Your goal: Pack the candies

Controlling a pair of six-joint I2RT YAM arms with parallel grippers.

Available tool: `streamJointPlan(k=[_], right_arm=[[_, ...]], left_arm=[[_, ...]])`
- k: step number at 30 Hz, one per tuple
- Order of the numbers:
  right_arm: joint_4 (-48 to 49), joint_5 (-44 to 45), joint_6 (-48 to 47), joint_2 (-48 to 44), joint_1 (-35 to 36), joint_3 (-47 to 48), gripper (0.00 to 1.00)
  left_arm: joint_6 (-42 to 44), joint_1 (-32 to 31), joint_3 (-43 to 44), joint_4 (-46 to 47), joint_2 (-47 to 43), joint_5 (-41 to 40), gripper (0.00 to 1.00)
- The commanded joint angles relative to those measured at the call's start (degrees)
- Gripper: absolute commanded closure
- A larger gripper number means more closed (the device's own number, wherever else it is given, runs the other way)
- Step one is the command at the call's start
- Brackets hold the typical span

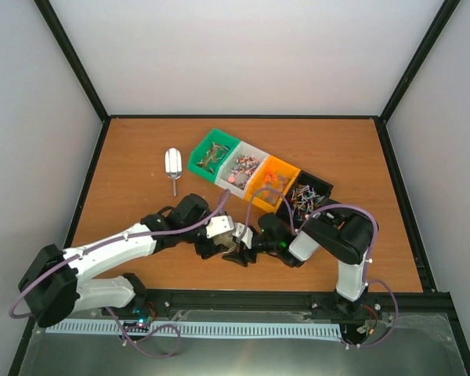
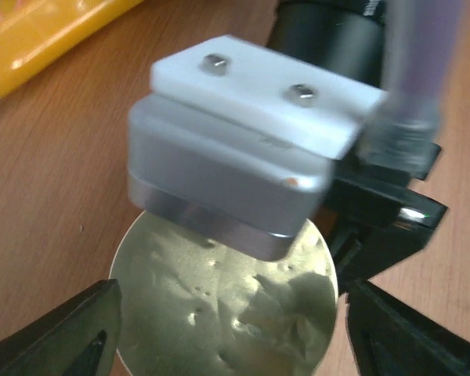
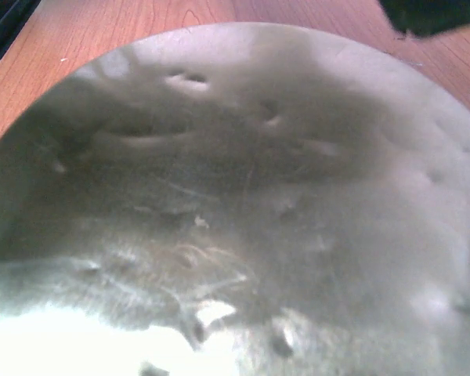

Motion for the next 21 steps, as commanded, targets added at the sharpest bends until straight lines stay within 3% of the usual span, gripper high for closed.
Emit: streamJointPlan(k=[1,7,14,21], right_arm=[[-3.91,2.04,1.16,1.63,0.3,-0.22,0.57],[-3.94,1.86,1.2,1.9,0.3,-0.17,0.57],[-4.06,1.72,1.16,1.89,0.3,-0.1,0.57],[-4.06,1.33,0.4,1.64,0.3,-0.5,0.57]], left_arm=[[6.19,-0.71,-0.93,-0.91,-3.91,4.13,0.26],[11.48,-3.37,-2.14,-0.36,-4.65,3.97,0.43],[10.91,-4.83,-2.05,1.29,-1.22,1.43,0.53],[18.2,-5.0,-3.86,1.06,-0.85,-5.88,0.66]])
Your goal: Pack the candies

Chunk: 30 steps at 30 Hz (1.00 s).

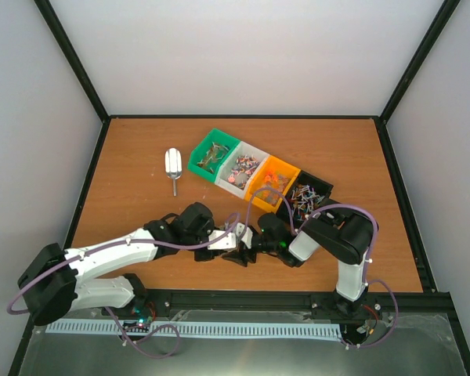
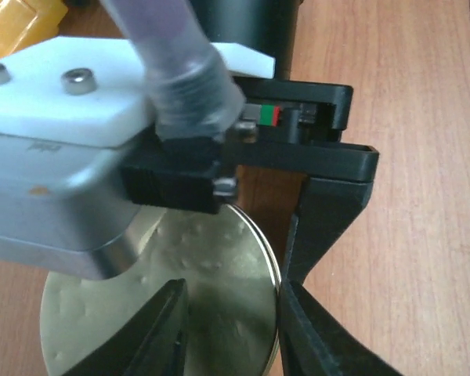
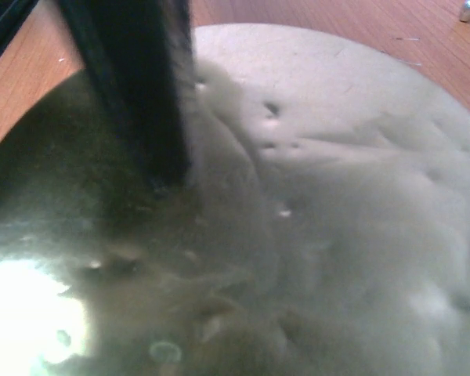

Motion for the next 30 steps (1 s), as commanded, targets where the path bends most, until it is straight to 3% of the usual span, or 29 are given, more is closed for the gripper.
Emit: streamJointPlan(k=[1,7,16,22,27,30], right_arm=[[-4.0,1.31,0.08,1.61,0.3,-0.64,0.57],[-4.08,0.99,-0.68,1.44,0.21,-1.05,0.57],[-4.26,0.67,-0.65,1.08,-0.31,-1.43,0.57],[-4.21,0.98,0.67,1.31,-0.54,-0.85,0.57],[-4.26,2.12,1.71,1.7,-0.5,-0.24,0.57],[-4.26,2.23,1.92,1.74,-0.53,-0.05,0.57]], left_arm=[[7.58,-0.39,-1.74,-0.14,0.05,-6.69,0.7],[12.69,1.57,-4.11,-2.39,-3.02,-9.48,0.82],[15.98,10.75,-4.09,-8.14,-6.61,-7.74,0.86],[13.77,8.06,-2.95,-9.6,-13.48,-1.64,0.71],[4.69,1.83,0.2,-4.84,-8.53,-4.56,0.61],[1.95,-0.98,0.67,-1.51,-6.2,-5.35,0.61]])
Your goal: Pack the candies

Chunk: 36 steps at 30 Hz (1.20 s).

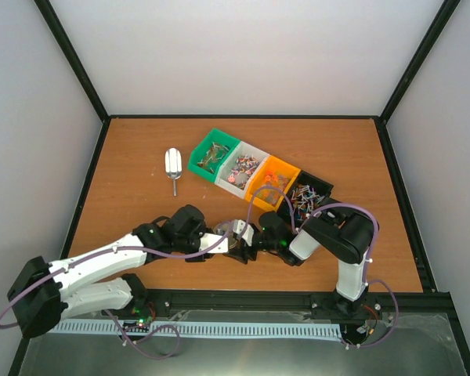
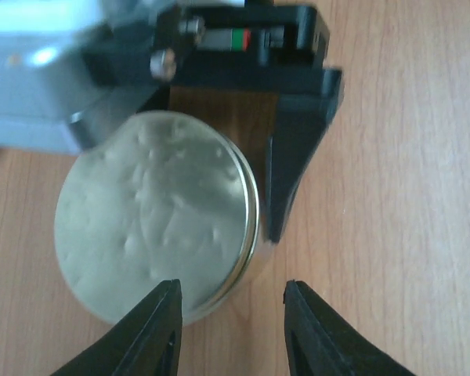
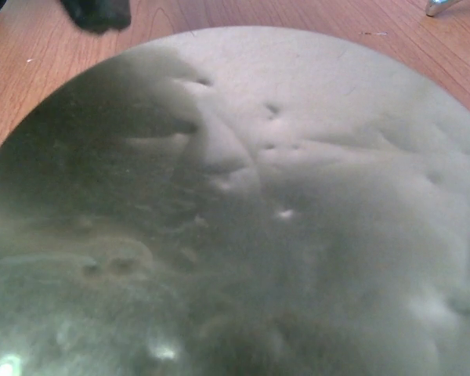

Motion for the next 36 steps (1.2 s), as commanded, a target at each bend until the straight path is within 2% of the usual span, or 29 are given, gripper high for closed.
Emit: streamJointPlan(k=[1,8,13,17,23,28,30,31,34,35,36], right_arm=[[-4.34,0.68,1.45,1.81,0.36,-0.22,0.57],[-4.26,0.39,1.82,2.13,0.38,0.02,0.57],[-4.26,-0.13,1.54,1.99,0.38,-0.1,0.57],[-4.17,-0.69,0.66,1.81,0.33,-0.62,0.57],[-4.17,-1.47,-0.39,1.45,0.26,-1.49,0.57],[-4.09,-1.02,0.29,1.59,0.33,-1.42,0.56],[-3.9,-0.44,0.91,1.65,0.29,-1.18,0.51],[-3.83,-0.42,1.04,1.7,0.29,-1.2,0.49],[-3.19,0.16,1.4,1.85,0.29,-1.31,0.44],[-2.97,0.27,1.47,1.91,0.29,-1.2,0.43],[-2.9,0.42,1.62,2.02,0.29,-1.24,0.43]], left_arm=[[-6.17,-3.84,2.43,6.17,2.6,-1.21,0.61],[-4.45,-6.23,2.95,12.02,8.31,-2.23,0.61],[-1.53,-6.19,2.59,11.96,12.75,-7.64,0.74],[1.07,-4.12,-0.3,10.06,10.56,-8.74,0.83],[5.88,0.85,-5.21,5.34,5.04,-9.61,0.87],[7.19,4.35,-6.08,0.93,0.74,-8.52,0.87],[5.52,4.41,-4.41,-2.88,-2.1,-5.32,0.8],[3.95,4.42,-3.41,-4.33,-3.66,-3.48,0.72],[-2.51,4.37,-0.53,-6.6,-6.41,0.26,0.36],[-5.18,4.33,0.04,-6.42,-6.56,0.5,0.27],[-7.82,4.32,0.54,-5.82,-6.2,0.51,0.22]])
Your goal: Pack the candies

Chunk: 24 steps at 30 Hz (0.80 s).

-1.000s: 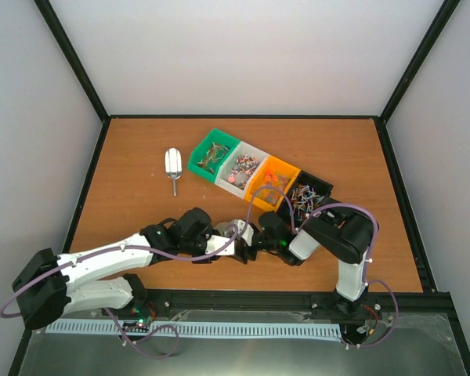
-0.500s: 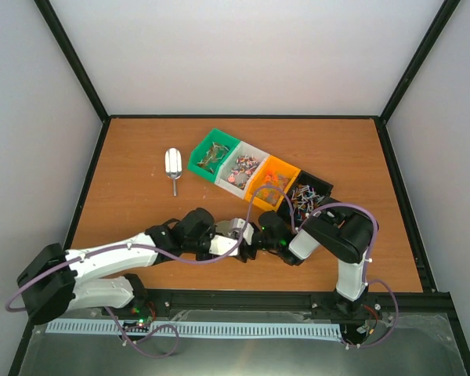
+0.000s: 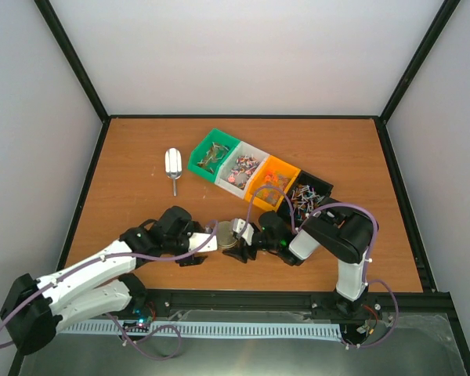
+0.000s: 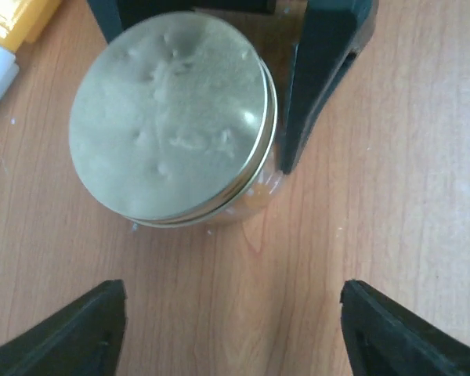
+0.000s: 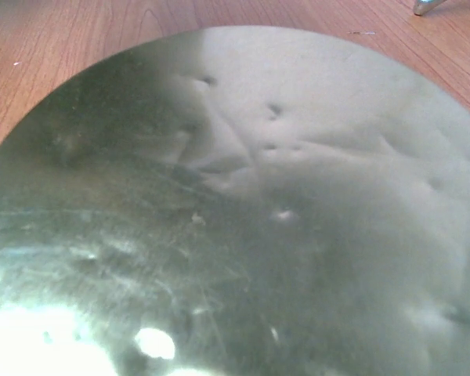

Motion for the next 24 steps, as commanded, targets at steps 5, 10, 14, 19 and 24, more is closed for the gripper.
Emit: streamJointPlan(k=[5,10,14,19,24], right_arm=[[-2.72,-0.2,1.65,1.94,0.38,-1.26,0.37],[-2.48,0.14,1.77,1.68,0.38,-1.53,0.27],[-2.12,0.12,1.88,1.31,0.38,-1.72,0.19],[-1.1,-0.28,2.43,1.13,0.38,-1.89,0.09],[-0.03,-0.64,2.86,1.13,0.38,-2.1,0.1]], left_arm=[[-14.9,-0.79,7.06,-2.26,4.19,2.65,0.12],[-19.66,-1.09,10.97,1.69,9.96,4.46,0.09],[-20.38,-2.05,11.53,6.4,13.47,1.86,0.04],[-19.95,-2.82,11.71,9.12,16.15,2.13,0.0],[-21.14,-3.14,12.48,11.16,18.98,2.53,0.03]])
